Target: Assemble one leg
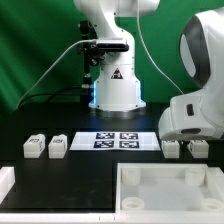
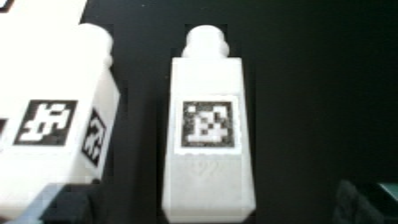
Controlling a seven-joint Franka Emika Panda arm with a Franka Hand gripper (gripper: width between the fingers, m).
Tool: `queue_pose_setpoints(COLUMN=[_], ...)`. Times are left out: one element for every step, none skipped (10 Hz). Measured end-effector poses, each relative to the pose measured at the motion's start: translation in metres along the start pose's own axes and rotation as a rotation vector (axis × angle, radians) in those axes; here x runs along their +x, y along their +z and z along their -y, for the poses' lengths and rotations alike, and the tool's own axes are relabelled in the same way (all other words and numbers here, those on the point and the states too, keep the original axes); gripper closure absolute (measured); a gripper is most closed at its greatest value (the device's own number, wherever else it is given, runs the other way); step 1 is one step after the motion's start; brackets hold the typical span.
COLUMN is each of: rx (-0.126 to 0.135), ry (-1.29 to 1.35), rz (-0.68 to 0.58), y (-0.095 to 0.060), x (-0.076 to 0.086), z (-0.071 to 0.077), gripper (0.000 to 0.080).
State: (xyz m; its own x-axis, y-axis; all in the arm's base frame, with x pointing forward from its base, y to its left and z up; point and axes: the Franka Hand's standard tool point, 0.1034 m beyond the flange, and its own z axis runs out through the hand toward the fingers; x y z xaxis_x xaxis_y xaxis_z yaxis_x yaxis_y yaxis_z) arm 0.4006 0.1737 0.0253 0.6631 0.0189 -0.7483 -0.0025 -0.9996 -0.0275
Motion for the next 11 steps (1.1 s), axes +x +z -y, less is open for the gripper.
queue_pose_setpoints(rx=[-0.006, -0.011, -0.012, -0.013, -0.010, -0.010, -0.010, -0.010, -0.010, -0.010, -0.010], ry=[0.006, 0.006, 0.005, 0.005, 0.000, 0.000, 0.000, 0.000, 0.000, 0.000, 0.000], rz=[0.008, 0.014, 0.022, 0.027, 0.014, 0.014, 0.015, 0.015, 0.015, 0.015, 0.015], y=[0.005, 0.010, 0.016, 0.020, 0.021, 0.021, 0.021, 0.021, 0.021, 0.021, 0.021], x=[-0.001, -0.001, 0.000, 0.001, 0.003, 0.003, 0.003, 0.003, 0.003, 0.003, 0.003], z=[0.003, 0.004, 0.004, 0.003, 0.003, 0.003, 0.003, 0.003, 0.003, 0.003, 0.003], gripper=[0.0151, 0.0151, 0.0151, 0.0151, 0.0151, 0.0151, 0.0151, 0.0268, 0.0401, 0.0401, 0.0506])
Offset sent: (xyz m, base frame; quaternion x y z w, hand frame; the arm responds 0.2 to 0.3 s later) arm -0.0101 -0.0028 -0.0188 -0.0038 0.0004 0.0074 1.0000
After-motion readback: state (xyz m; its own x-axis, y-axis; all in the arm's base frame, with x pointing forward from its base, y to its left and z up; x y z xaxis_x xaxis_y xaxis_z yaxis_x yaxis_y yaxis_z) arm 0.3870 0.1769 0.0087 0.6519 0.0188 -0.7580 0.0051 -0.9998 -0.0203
